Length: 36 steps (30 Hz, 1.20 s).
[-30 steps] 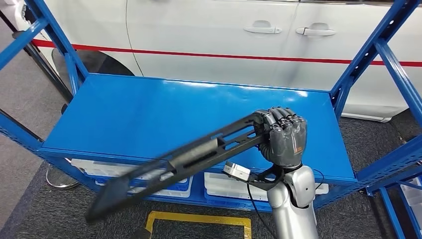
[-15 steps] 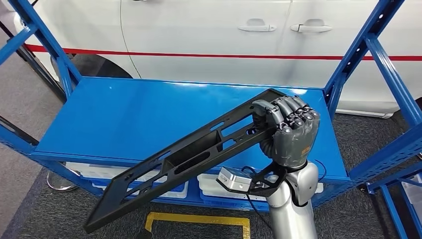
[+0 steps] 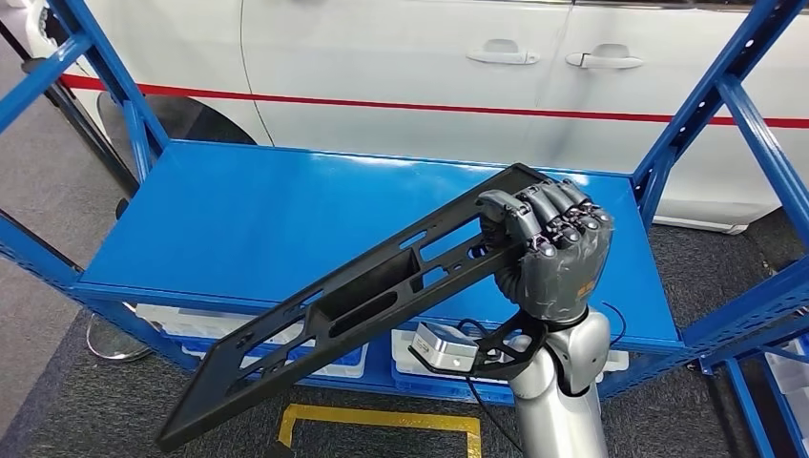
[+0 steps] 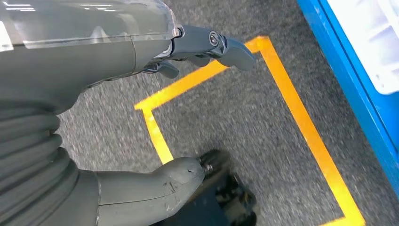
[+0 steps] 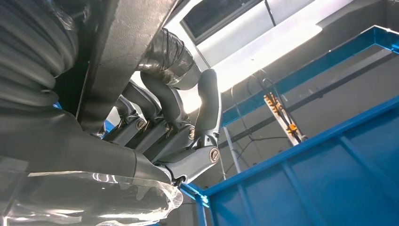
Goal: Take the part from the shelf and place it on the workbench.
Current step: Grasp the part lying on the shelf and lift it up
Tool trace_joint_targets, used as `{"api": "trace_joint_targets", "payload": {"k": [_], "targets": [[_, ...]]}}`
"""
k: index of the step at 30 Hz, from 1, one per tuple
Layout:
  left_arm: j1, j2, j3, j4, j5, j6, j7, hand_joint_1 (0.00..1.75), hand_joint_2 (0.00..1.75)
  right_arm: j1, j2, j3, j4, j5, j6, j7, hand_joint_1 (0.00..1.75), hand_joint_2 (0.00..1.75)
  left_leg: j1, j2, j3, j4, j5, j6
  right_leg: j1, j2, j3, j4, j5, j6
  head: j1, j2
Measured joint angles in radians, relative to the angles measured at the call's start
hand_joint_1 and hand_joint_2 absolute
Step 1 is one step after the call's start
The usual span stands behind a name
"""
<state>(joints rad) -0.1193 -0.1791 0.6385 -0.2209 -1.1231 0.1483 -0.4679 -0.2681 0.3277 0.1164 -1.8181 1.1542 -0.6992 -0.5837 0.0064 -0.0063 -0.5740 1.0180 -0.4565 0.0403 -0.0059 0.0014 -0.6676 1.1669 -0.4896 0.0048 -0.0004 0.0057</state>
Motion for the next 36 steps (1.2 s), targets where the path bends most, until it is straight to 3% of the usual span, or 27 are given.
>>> {"api": "trace_joint_targets", "payload": {"k": [1, 3, 7, 8, 10, 12, 13, 14, 15, 17, 18, 21, 23, 26, 27, 28, 29, 32, 33, 36], "targets": [[0.000, -0.002, 0.000, 0.000, 0.002, -0.007, 0.003, 0.00, 1.75, 0.001, 0.000, 0.000, -0.001, 0.000, 0.000, 0.000, 1.75, 1.75, -0.002, -0.001, -0.001, 0.004, -0.003, -0.003, 0.002, 0.000, 0.029, -0.059, 0.020, -0.004, 0.000, 0.000], [0.000, -0.005, 0.000, 0.000, 0.003, -0.015, 0.015, 0.00, 1.75, 0.007, 0.000, 0.000, -0.004, 0.000, 0.000, -0.002, 1.75, 1.75, -0.005, -0.001, -0.004, 0.007, -0.006, -0.011, 0.006, 0.001, 0.058, -0.123, 0.033, -0.011, 0.000, 0.000], [0.000, -0.007, 0.000, 0.000, -0.005, -0.015, 0.039, 0.00, 1.75, 0.027, 0.000, 0.001, -0.013, 0.000, 0.000, -0.008, 1.75, 1.75, -0.004, 0.000, -0.010, 0.025, -0.024, -0.032, 0.002, 0.003, 0.062, -0.134, 0.036, -0.027, -0.001, 0.000], [0.000, -0.008, -0.001, 0.000, -0.009, -0.013, 0.043, 0.00, 1.75, 0.029, 0.000, 0.002, -0.014, 0.000, 0.000, -0.010, 1.75, 1.75, -0.003, 0.001, -0.024, 0.057, -0.047, -0.038, 0.000, 0.002, 0.063, -0.138, 0.038, -0.032, -0.001, 0.000], [0.001, -0.008, -0.004, 0.000, -0.016, -0.008, 0.055, 0.00, 1.75, 0.039, 0.000, 0.007, -0.017, 0.000, 0.000, -0.014, 1.75, 1.75, 0.000, 0.001, -0.078, 0.177, -0.110, -0.046, 0.000, 0.000, 0.064, -0.138, 0.037, -0.037, -0.001, 0.000], [0.004, -0.009, -0.006, 0.000, -0.023, -0.006, 0.070, 0.00, 1.75, 0.053, -0.001, 0.014, -0.019, 0.005, 0.000, -0.018, 1.75, 1.75, 0.003, 0.001, -0.125, 0.276, -0.141, -0.050, 0.001, -0.001, 0.064, -0.137, 0.036, -0.038, -0.001, 0.000], [0.005, -0.009, -0.008, 0.000, -0.026, -0.007, 0.077, 0.00, 1.75, 0.060, -0.002, 0.019, -0.020, 0.009, 0.000, -0.019, 1.75, 1.75, 0.003, 0.001, -0.126, 0.276, -0.129, -0.051, 0.001, 0.000, 0.064, -0.136, 0.035, -0.039, -0.001, 0.000], [0.006, -0.009, -0.010, 0.000, -0.030, -0.008, 0.084, 0.00, 1.75, 0.065, -0.004, 0.027, -0.022, 0.013, 0.000, -0.019, 1.75, 1.75, 0.004, 0.001, -0.110, 0.239, -0.100, -0.050, 0.000, 0.001, 0.064, -0.135, 0.035, -0.038, -0.001, 0.000], [0.005, -0.009, -0.012, 0.000, -0.033, -0.010, 0.090, 0.00, 1.75, 0.069, -0.005, 0.035, -0.024, 0.015, 0.000, -0.018, 1.75, 1.75, 0.004, 0.001, -0.080, 0.174, -0.062, -0.048, 0.000, 0.002, 0.065, -0.133, 0.034, -0.037, -0.001, 0.000], [-0.001, -0.009, -0.015, 0.000, -0.034, -0.015, 0.100, 0.00, 1.75, 0.071, -0.007, 0.054, -0.027, 0.014, 0.000, -0.008, 1.75, 1.75, 0.002, 0.000, -0.023, 0.055, -0.015, -0.040, 0.003, 0.003, 0.063, -0.129, 0.033, -0.032, -0.001, 0.000], [-0.005, -0.010, -0.015, 0.000, -0.033, -0.020, 0.102, 0.00, 1.75, 0.071, -0.009, 0.064, -0.026, 0.011, 0.000, 0.002, 1.75, 1.75, 0.000, -0.001, -0.010, 0.024, -0.006, -0.036, 0.004, 0.004, 0.061, -0.127, 0.034, -0.028, -0.001, 0.000], [-0.012, -0.013, -0.017, 0.000, -0.030, -0.034, 0.101, 0.00, 1.75, 0.072, -0.016, 0.098, -0.019, -0.001, 0.000, 0.037, 1.75, 1.75, -0.001, -0.001, -0.009, 0.008, 0.002, -0.020, 0.004, 0.004, 0.057, -0.124, 0.036, -0.014, -0.001, 0.000], [-0.020, -0.015, -0.020, 0.000, -0.032, -0.040, 0.100, 0.00, 1.75, 0.074, -0.020, 0.115, -0.013, -0.005, 0.000, 0.050, 1.75, 1.75, 0.002, 0.002, -0.009, -0.002, 0.014, -0.006, 0.004, 0.004, 0.046, -0.090, 0.001, -0.004, -0.001, 0.000], [-0.029, -0.021, -0.032, 0.000, -0.033, -0.043, 0.108, 0.00, 1.75, 0.091, -0.027, 0.127, -0.003, -0.022, 0.000, 0.052, 1.75, 1.75, 0.000, 0.004, -0.022, -0.003, 0.025, 0.006, 0.001, 0.003, -0.011, 0.073, -0.109, 0.004, 0.000, 0.000], [-0.029, -0.022, -0.036, 0.000, -0.033, -0.042, 0.111, 0.00, 1.75, 0.100, -0.029, 0.130, 0.001, -0.028, 0.000, 0.052, 1.75, 1.75, -0.001, 0.004, -0.029, 0.000, 0.027, 0.007, -0.001, 0.003, -0.025, 0.122, -0.131, 0.006, 0.000, 0.000], [-0.029, -0.022, -0.039, 0.000, -0.033, -0.042, 0.114, 0.00, 1.75, 0.107, -0.031, 0.133, 0.006, -0.031, 0.000, 0.051, 1.75, 1.75, -0.001, 0.005, -0.037, 0.003, 0.030, 0.007, -0.002, 0.003, -0.025, 0.142, -0.135, 0.007, 0.000, 0.000], [-0.029, -0.023, -0.041, 0.000, -0.032, -0.042, 0.116, 0.00, 1.75, 0.111, -0.032, 0.135, 0.010, -0.032, 0.000, 0.049, 1.75, 1.75, -0.001, 0.005, -0.044, 0.007, 0.033, 0.005, -0.003, 0.002, -0.005, 0.121, -0.119, 0.007, 0.000, 0.000], [-0.031, -0.023, -0.048, 0.000, -0.032, -0.042, 0.123, 0.00, 1.75, 0.117, -0.034, 0.142, 0.022, -0.034, 0.000, 0.034, 1.75, 1.75, -0.002, 0.004, -0.062, 0.017, 0.043, -0.004, -0.003, 0.003, 0.114, -0.064, -0.054, 0.001, 0.000, 0.000], [-0.031, -0.023, -0.050, 0.000, -0.031, -0.042, 0.126, 0.00, 1.75, 0.119, -0.034, 0.145, 0.025, -0.037, 0.000, 0.028, 1.75, 1.75, -0.003, 0.004, -0.065, 0.019, 0.048, -0.009, -0.001, 0.003, 0.137, -0.104, -0.043, -0.001, 0.000, 0.000], [-0.032, -0.023, -0.053, 0.000, -0.028, -0.041, 0.129, 0.00, 1.75, 0.126, -0.033, 0.149, 0.038, -0.049, 0.000, 0.006, 1.75, 1.75, -0.004, 0.002, -0.071, 0.016, 0.065, -0.028, 0.004, 0.005, 0.136, -0.127, -0.027, -0.014, 0.000, 0.000]]}}
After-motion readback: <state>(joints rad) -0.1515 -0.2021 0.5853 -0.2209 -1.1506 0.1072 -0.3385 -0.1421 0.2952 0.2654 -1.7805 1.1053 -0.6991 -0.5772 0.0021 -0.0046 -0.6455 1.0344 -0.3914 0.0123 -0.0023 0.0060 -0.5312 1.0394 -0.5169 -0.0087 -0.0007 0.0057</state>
